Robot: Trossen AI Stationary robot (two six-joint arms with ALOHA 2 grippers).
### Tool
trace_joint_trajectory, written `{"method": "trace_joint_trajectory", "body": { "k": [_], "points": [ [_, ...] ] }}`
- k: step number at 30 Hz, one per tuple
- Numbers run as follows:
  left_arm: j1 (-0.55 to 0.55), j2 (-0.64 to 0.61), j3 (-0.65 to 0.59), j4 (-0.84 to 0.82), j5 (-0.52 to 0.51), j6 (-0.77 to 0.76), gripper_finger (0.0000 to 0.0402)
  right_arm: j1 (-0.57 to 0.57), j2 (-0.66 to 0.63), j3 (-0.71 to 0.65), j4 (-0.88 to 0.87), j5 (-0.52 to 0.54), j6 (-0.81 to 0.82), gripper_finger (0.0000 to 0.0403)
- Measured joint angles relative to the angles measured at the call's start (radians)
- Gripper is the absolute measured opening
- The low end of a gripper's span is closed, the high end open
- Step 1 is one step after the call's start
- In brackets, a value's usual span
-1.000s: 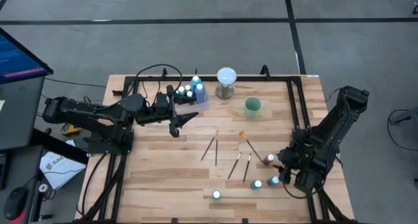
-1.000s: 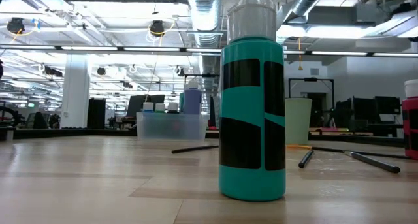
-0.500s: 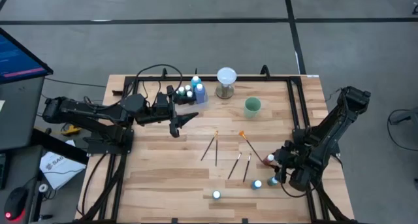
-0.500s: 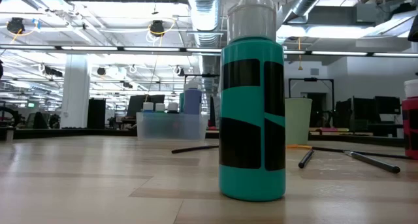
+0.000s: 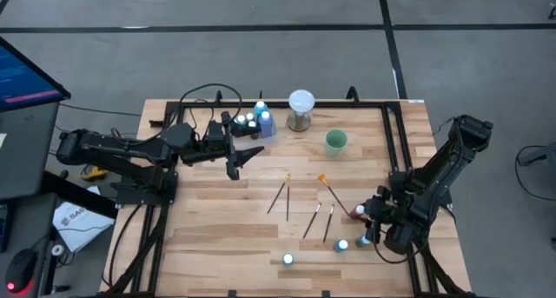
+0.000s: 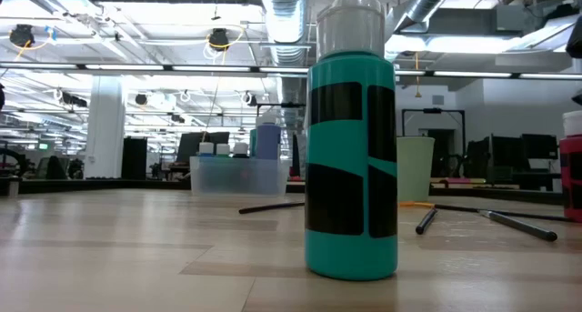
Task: Pick & Place Paint Supplies
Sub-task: Put the small red paint bottle into the transparent bin
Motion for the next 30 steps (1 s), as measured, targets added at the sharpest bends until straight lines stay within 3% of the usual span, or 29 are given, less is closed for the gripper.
{"method": "trace_joint_trajectory", "body": {
  "k": [10, 18, 24, 30],
  "points": [
    [0.000, 0.000, 0.000, -0.004, 0.000, 0.000, 0.0257, -0.032, 0.000, 0.000, 0.006, 0.002, -0.026, 0.0129],
    [0.005, -0.006, 0.000, -0.004, 0.000, 0.001, 0.0257, -0.105, -0.082, 0.003, -0.005, -0.001, -0.071, 0.0143],
    [0.034, -0.026, 0.000, -0.005, 0.000, 0.001, 0.0257, -0.241, -0.191, 0.060, 0.000, -0.002, -0.340, 0.0135],
    [0.066, -0.073, -0.001, -0.034, 0.000, 0.001, 0.0257, -0.500, -0.210, 0.120, 0.135, -0.044, -0.746, 0.0135]
  ]
}}
